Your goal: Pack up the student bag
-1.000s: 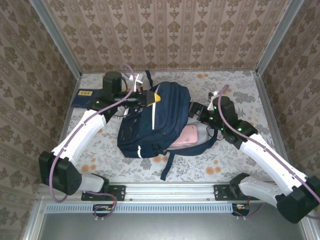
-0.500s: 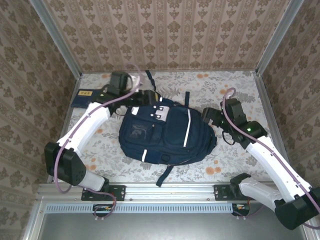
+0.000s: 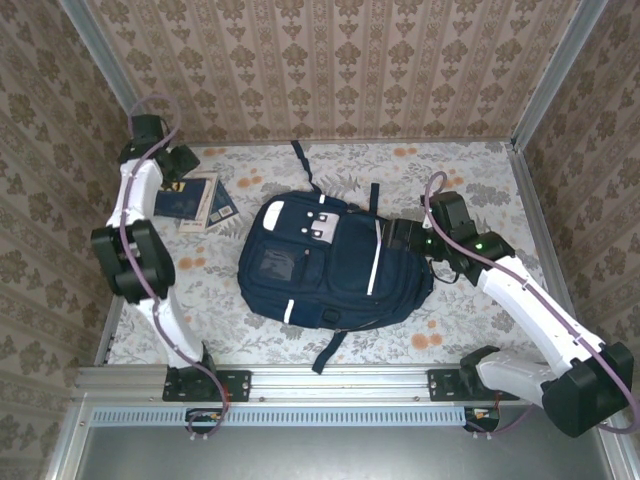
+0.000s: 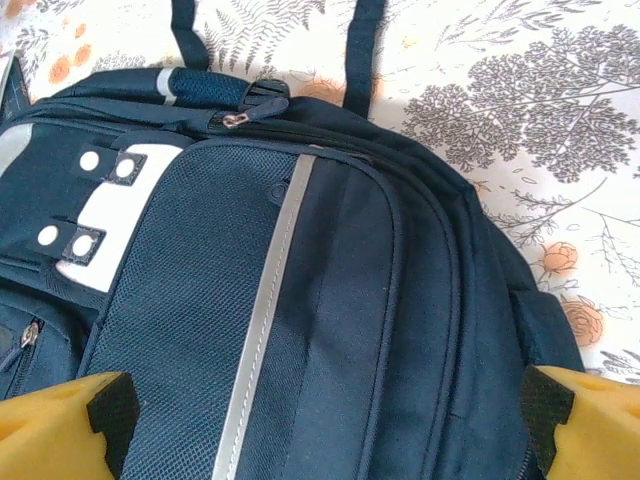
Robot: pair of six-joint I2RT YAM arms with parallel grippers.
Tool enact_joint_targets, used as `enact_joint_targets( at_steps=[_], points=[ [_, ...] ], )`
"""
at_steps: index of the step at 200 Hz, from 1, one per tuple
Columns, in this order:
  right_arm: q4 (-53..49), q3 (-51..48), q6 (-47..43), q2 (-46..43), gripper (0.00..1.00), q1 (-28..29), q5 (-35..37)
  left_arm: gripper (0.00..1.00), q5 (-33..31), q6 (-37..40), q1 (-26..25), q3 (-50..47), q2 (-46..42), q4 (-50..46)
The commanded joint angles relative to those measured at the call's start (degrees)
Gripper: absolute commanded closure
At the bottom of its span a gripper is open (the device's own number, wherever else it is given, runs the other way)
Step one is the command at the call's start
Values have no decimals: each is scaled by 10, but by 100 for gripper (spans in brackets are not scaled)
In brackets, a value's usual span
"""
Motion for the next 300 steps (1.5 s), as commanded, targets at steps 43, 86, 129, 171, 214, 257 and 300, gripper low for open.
enact_joint_targets(
  at_steps=[43,86,129,171,214,257,300],
  points=[
    [37,-4,-18,54,0,6,-39,33,-73,55,-3,252,235,-181],
    [45,15,-20,85,0,14,-69,36,-6,20,-16,110,214,-110],
    [21,45,-30,80,0,39,-67,42,78,-43,-23,-77,161,-19],
    [8,49,-24,55,0,47,-62,43,62,-37,-52,-183,82,0],
    [-11,67,-17,45,0,63,-64,45,59,-49,-73,-242,41,-29],
    [-29,83,-13,44,0,86,-47,48,58,-91,-100,-337,-30,0],
    [-38,85,-9,33,0,91,-33,48,38,-131,-172,-429,-95,29]
  ],
)
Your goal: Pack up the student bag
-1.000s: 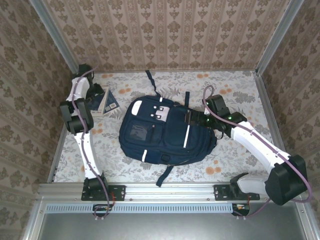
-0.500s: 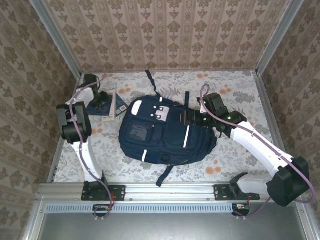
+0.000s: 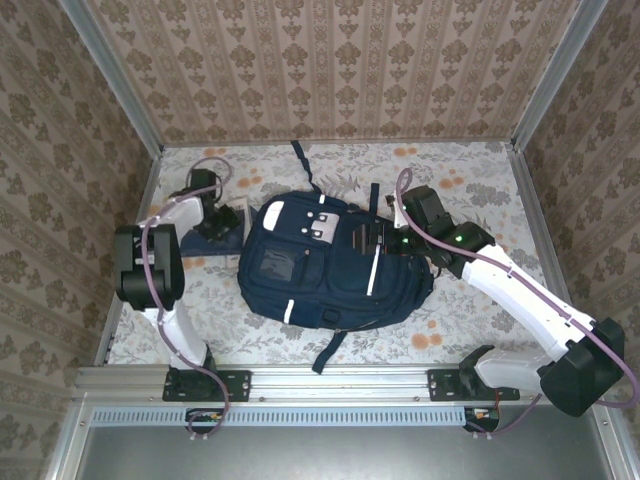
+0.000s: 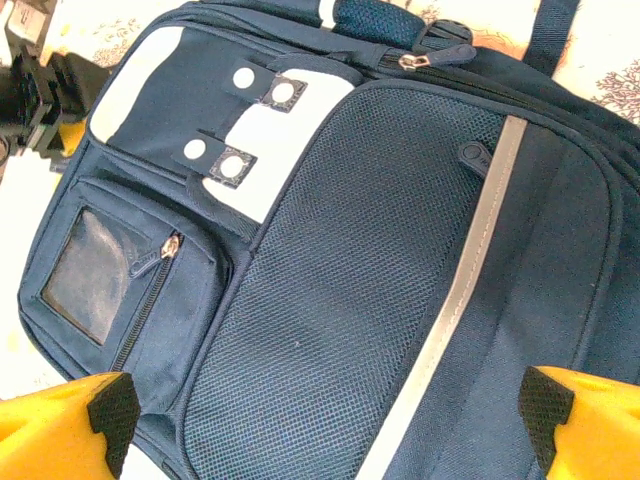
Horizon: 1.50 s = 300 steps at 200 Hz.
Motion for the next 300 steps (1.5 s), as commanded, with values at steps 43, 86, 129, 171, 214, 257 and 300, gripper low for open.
enact_joint_targets(
  at_steps=[43,86,129,171,214,257,300],
  points=[
    [-48,18,8,-35,0,6,35,46,-56,-9,-68,-64,-63,-94],
    [-68,14,4,-52,0,6,49,41,-66,6,-149,-47,-115,-114],
    [-93,28,-4,-60,0,6,69,42,31,-74,-279,-42,-74,1],
    [-103,42,-1,-55,0,6,74,42,-24,-37,-345,78,-40,-47],
    [-82,29,3,-56,0,8,53,38,-46,21,-182,59,-113,-84],
    [-35,6,17,-37,0,19,25,35,-34,12,19,34,-99,-68],
    [-11,1,29,-19,0,47,14,37,-4,5,63,77,17,-87]
  ],
)
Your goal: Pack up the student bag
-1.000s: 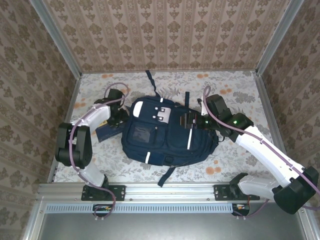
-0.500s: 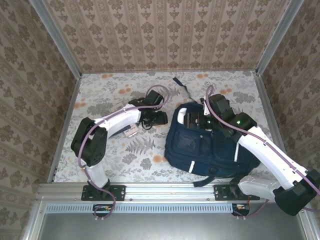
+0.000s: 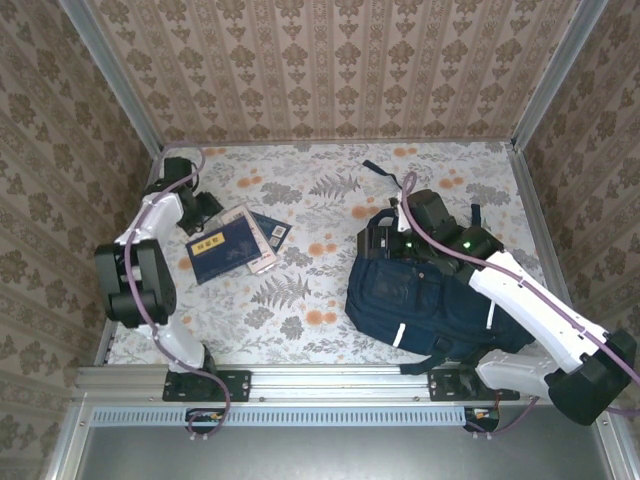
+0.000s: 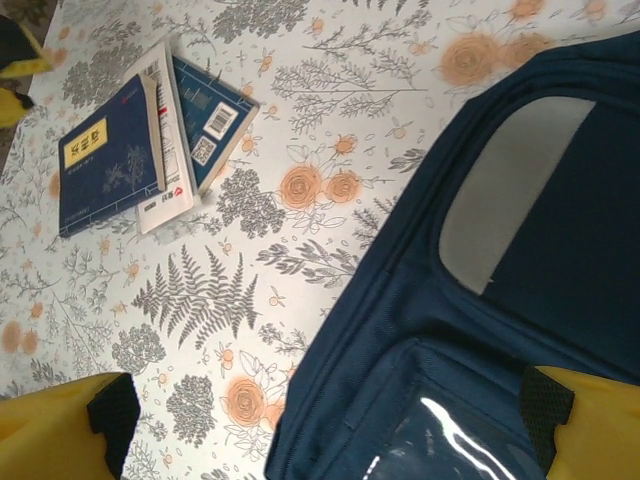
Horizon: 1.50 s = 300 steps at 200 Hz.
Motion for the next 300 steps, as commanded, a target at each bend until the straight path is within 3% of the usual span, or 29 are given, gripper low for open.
enact_joint_targets(
  at_steps=[1,40,98,133,220,259,300],
  points=[
    [23,-9,13,9,0,17,-16,37,24,0,-9,23,57,-37],
    [39,-7,23,31,1,59,-9,39,116,-72,-18,-55,69,6],
    [51,62,23,101,1,107,-11,40,145,-103,-86,-141,58,18],
    [51,124,14,184,1,142,-27,41,169,-118,-131,-190,-11,28],
    [49,251,26,420,4,138,-105,37,115,-98,-76,-281,-254,-25],
    [31,307,27,513,10,131,-119,37,101,-139,-69,-374,-297,10],
    [19,339,28,570,14,125,-119,39,119,-172,-65,-429,-282,76]
  ],
)
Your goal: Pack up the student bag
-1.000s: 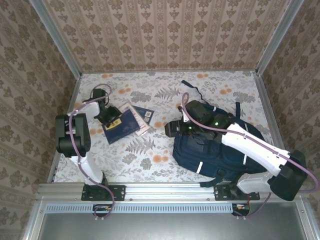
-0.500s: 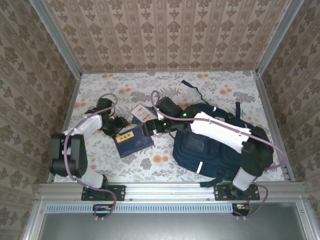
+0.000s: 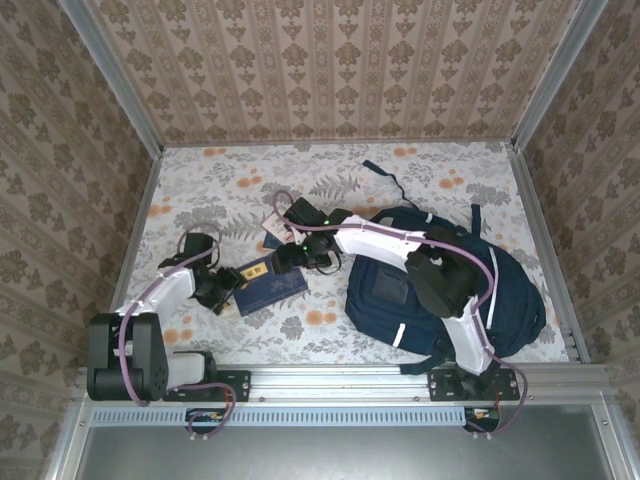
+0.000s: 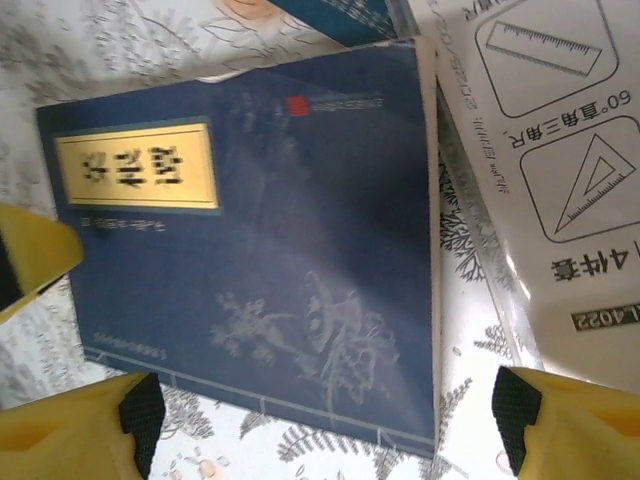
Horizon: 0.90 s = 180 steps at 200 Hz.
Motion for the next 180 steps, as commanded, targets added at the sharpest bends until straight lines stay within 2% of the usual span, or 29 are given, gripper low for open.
enact_joint_targets(
  at_steps=[1,51,82,142,180],
  points=[
    [-25,32,5,29,14,-4,-13,39,7,-33,4,-19,6,50],
    [-12,57,13,70,20,-1,-61,41,11,-47,-18,-18,37,89],
    [-2,74,23,85,28,5,-115,42,14,-54,-40,-18,53,103],
    [52,47,52,26,58,2,-178,44,24,-53,-54,-13,61,109],
    [76,13,59,0,85,0,-197,45,21,-47,-53,-7,53,97]
  ],
)
